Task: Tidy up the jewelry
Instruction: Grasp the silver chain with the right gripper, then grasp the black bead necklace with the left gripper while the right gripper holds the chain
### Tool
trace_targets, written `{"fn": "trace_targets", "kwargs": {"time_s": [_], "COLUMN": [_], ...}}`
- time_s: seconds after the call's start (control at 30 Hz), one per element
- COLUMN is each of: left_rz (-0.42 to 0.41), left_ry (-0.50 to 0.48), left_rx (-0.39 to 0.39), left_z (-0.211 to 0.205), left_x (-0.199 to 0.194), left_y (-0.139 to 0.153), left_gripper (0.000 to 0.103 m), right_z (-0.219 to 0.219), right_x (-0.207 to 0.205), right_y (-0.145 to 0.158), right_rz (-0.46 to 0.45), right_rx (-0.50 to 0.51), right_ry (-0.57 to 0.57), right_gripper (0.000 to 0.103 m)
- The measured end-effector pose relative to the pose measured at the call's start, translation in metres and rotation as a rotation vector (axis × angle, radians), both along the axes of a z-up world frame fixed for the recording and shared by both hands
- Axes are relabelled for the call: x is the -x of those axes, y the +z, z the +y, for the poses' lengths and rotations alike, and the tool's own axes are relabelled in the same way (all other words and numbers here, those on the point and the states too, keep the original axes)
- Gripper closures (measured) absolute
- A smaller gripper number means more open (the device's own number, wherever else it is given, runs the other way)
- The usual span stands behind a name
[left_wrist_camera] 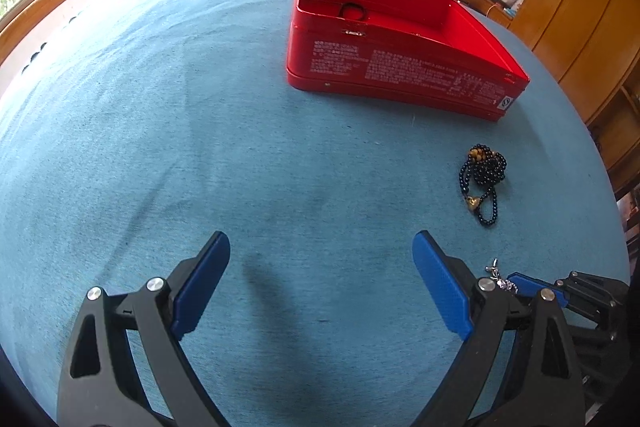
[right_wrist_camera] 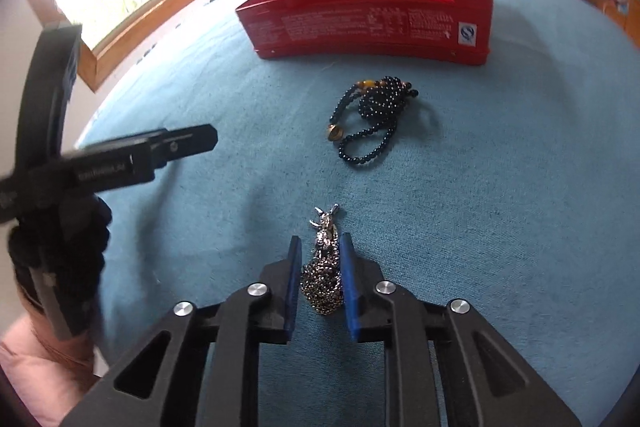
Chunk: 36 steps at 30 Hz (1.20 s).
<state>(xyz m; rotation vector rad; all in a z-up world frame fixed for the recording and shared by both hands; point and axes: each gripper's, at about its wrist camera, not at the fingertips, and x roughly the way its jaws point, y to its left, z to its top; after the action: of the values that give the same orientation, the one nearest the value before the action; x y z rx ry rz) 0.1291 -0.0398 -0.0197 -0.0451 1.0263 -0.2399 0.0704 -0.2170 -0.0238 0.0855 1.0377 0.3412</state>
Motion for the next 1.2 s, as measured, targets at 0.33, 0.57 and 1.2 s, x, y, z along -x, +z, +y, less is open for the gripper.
{"fn": "trace_targets", "kwargs": {"time_s": [0.33, 0.57, 1.2], "left_rz": [0.011, -0.003, -0.013], "left_ry": [-0.046, -0.095, -0.232], "left_rx": [-0.021, -0.041, -0.148], "left_z": [-0.04, -0.084, -0.154], "left_x": [-0.002, -0.012, -0.034], "left_y": [0.001, 0.006, -0.014], "left_gripper": [0.011, 0.011, 0.065], "right_z": [-0.032, -0.074, -0.118], "right_x": [0.001, 0.003, -0.011], "right_y": [0.005, 0.021, 0.013], "right_rz": [0.022, -0.03, -0.009], "right_rx": [-0.075, -0.112, -0.179], "right_ry": [-0.036, -0.11, -0.168], "right_gripper": [0.093, 0.093, 0.094]}}
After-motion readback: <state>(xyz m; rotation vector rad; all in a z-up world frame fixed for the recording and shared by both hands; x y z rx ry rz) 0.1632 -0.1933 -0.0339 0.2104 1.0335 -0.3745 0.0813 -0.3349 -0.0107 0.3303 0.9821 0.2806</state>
